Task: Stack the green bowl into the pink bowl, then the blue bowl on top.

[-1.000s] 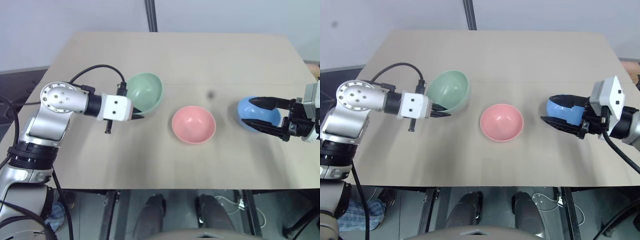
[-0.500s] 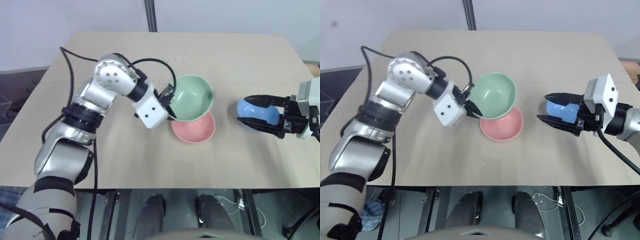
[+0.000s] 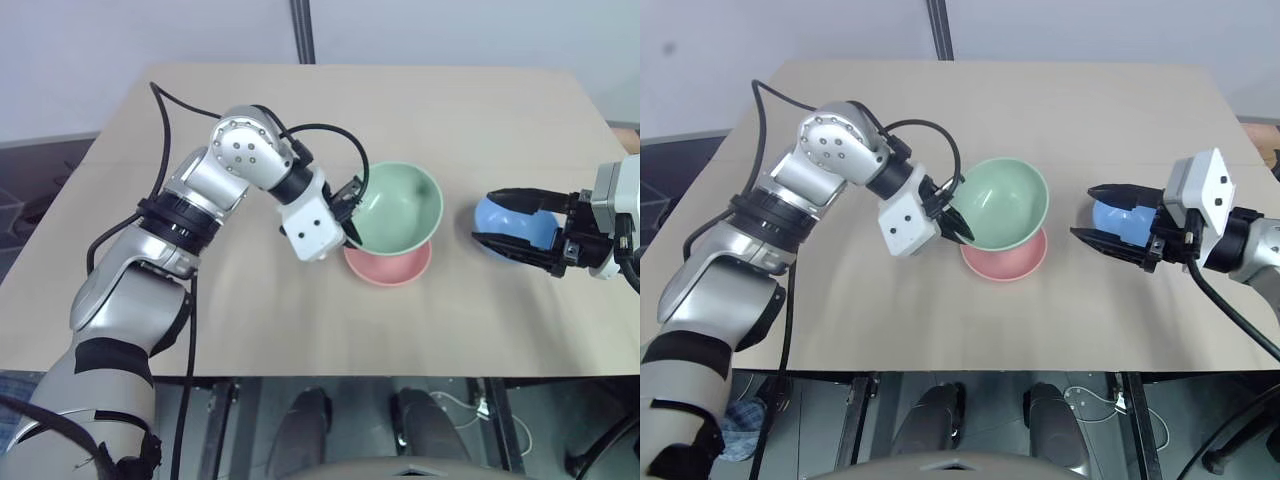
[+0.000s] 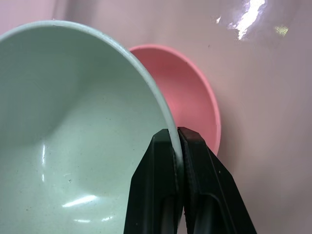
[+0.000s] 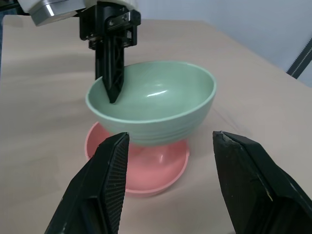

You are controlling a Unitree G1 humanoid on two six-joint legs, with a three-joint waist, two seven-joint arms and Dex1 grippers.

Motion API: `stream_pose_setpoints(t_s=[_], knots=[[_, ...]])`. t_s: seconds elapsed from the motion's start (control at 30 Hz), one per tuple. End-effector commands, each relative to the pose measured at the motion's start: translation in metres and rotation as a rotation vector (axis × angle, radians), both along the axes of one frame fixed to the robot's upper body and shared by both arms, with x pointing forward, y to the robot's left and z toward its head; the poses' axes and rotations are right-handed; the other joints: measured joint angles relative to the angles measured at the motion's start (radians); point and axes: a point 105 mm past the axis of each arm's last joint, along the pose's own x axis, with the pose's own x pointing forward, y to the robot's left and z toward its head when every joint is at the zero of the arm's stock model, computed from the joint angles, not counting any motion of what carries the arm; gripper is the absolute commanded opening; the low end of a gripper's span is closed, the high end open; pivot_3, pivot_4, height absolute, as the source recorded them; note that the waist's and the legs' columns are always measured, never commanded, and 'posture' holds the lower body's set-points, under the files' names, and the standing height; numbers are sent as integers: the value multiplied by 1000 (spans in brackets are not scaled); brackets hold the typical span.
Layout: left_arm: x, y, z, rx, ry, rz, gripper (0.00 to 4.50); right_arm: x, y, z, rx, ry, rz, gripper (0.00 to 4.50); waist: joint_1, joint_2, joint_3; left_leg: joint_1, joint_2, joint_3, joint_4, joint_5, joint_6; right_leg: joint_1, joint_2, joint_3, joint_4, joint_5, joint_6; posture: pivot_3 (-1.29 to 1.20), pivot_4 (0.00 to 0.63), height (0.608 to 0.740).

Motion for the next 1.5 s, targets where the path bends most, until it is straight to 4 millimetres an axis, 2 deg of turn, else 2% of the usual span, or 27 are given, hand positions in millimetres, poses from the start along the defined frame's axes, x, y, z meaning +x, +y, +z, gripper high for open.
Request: stream_pose_setpoints(t_s=[0.03,0.07,0.2,0.37,0.43,0.63,0.87,0.93,1.07,1.27,1.5], knots=[[-1,-4,18,-58,-53,-31,1260,-6,2,10,7,-55,8,2871,1,0,0,0,0,0,0,0,0,0,0,0,0,0,0,0,150,740],[-2,-5,19,-69,-53,-42,1620,-6,1,10,7,-53,8,2871,2,0,0,0,0,0,0,0,0,0,0,0,0,0,0,0,150,740],[-1,-4,24,-123,-9,2,1620,-6,1,9,3,-47,11,2871,2,0,0,0,0,0,1,0,0,0,0,0,1,0,0,0,150,740],[2,-2,43,-359,145,140,1620,-6,1,6,-9,-35,8,2871,-2,0,0,1,0,0,1,0,0,0,0,0,2,0,0,0,150,740],[4,6,49,-450,234,222,1620,-6,1,4,-11,-28,5,2871,-2,0,0,1,0,0,1,0,0,0,0,0,3,0,0,0,150,740],[-8,47,55,-575,436,385,1620,-1,-4,-6,-46,24,-22,2871,-2,1,1,2,1,1,1,0,0,0,1,1,4,0,0,0,150,740],[-6,100,72,-801,494,619,1620,6,-4,-15,-75,61,-23,2871,1,1,1,2,1,0,2,0,0,0,0,0,4,0,0,0,150,740],[-14,120,79,-867,548,666,1620,9,-6,-18,-88,72,-30,2871,-3,1,1,2,1,1,1,0,0,0,0,1,4,0,0,0,150,740],[-36,145,86,-926,627,701,1620,18,-11,-27,-131,105,-56,2871,-2,1,2,2,1,1,1,0,0,-1,0,1,4,0,0,0,150,740],[-49,154,86,-926,630,743,1620,33,-21,-37,-195,145,-115,2871,5,1,2,2,1,1,1,0,0,0,0,1,4,0,0,0,150,740],[-56,148,81,-913,705,711,1620,53,-41,-77,-452,237,-228,2871,1,2,2,2,1,3,0,0,0,-2,0,1,4,0,0,0,150,740]])
